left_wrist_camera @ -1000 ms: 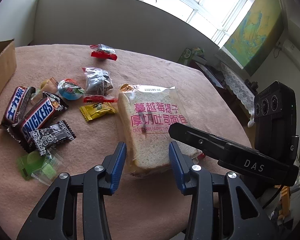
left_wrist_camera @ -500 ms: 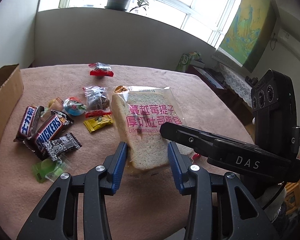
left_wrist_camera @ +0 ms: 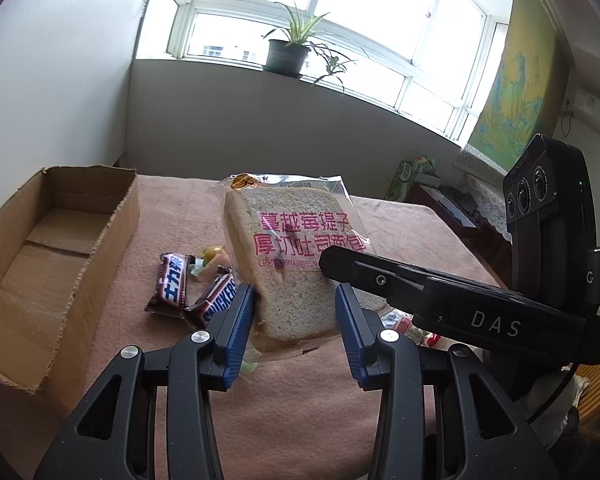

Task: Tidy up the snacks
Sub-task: 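Carry the bread loaf into the cardboard box and open the right tool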

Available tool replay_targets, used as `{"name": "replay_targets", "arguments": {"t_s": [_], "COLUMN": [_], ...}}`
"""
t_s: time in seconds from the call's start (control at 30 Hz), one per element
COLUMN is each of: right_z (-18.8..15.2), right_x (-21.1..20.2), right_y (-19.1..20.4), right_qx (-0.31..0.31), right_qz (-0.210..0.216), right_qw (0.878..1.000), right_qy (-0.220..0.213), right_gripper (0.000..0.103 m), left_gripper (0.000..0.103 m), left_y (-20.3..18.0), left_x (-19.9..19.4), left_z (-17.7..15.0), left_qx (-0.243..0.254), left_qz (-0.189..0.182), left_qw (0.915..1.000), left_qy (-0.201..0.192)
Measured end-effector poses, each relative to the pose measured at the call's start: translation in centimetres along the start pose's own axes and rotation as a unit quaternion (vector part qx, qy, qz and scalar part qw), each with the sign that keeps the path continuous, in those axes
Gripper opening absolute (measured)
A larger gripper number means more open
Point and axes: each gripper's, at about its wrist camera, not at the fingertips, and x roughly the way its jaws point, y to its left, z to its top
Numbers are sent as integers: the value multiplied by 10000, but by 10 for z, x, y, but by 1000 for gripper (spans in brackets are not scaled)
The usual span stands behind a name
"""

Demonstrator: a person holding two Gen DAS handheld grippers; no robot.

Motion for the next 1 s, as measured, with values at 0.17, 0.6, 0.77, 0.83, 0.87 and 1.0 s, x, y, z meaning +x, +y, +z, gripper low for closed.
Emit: {"name": "replay_targets", "arguments": {"t_s": [0.17, 0.6, 0.77, 0.83, 0.87, 1.0], "right_z": [11, 22, 22, 20, 20, 24], "right_x": [25, 98, 122, 129, 133, 145], "right_y": [38, 117, 131, 135, 136, 136], "right_qx": [-295, -790, -862, -859, -845, -824], "right_qz": [208, 683, 785, 807, 821, 861], "right_qw": [9993, 9936, 9915, 9911, 9910, 9906], "right_qy": [90, 435, 570, 620, 639, 676], "right_gripper": [41, 41, 41, 41, 41, 41], "left_gripper": [40, 40, 40, 40, 40, 40], "left_y": [30, 105, 123, 129, 132, 137], "left_x": [-22, -62, -67, -67, -67, -67], "left_z": [0, -3, -10, -13, -14, -14], "left_qx": [-189, -840, -977, -1049, -1081, -1128], "left_qz": [269, 863, 1045, 1073, 1086, 1165], "left_qw": [9991, 9902, 9869, 9860, 9856, 9841], "left_qy": [-270, -704, -742, -723, -713, -722]}}
